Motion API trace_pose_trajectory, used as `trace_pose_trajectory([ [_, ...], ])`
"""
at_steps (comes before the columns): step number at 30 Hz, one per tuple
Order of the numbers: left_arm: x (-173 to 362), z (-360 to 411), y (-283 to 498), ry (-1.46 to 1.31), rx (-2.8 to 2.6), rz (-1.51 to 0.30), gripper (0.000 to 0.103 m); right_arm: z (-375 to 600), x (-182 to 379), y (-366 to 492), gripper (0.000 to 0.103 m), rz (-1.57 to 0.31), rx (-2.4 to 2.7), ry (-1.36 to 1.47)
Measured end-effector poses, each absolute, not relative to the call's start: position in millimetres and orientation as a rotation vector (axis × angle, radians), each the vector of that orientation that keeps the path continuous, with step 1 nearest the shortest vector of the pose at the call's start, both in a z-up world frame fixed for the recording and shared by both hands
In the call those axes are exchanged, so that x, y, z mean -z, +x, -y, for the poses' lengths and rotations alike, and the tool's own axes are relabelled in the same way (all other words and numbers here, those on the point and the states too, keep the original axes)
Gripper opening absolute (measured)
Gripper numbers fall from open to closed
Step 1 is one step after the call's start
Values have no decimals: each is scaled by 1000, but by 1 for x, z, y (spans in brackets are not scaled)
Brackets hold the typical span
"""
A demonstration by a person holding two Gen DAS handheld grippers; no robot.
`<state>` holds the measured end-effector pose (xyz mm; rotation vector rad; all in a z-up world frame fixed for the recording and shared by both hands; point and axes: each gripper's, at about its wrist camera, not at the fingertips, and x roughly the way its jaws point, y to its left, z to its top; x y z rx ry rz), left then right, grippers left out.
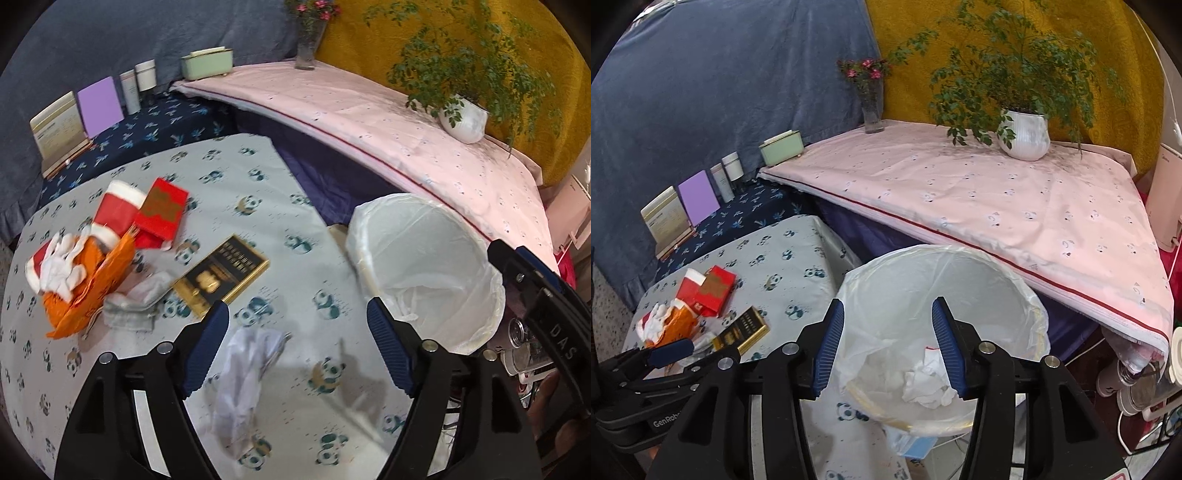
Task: Collect trash
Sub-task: 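Grasp the white paper slip on the table with the left tool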
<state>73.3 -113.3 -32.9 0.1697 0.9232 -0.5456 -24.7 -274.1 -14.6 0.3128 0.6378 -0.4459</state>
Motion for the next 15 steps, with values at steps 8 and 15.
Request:
trace_pose_trajectory([
  [8, 52, 74, 69, 160, 486, -964, 86, 244, 14, -22, 51, -649, 393, 291],
  [15, 80, 54, 66, 166, 455, -1032, 89, 225, 16, -22, 54, -663, 364, 281],
])
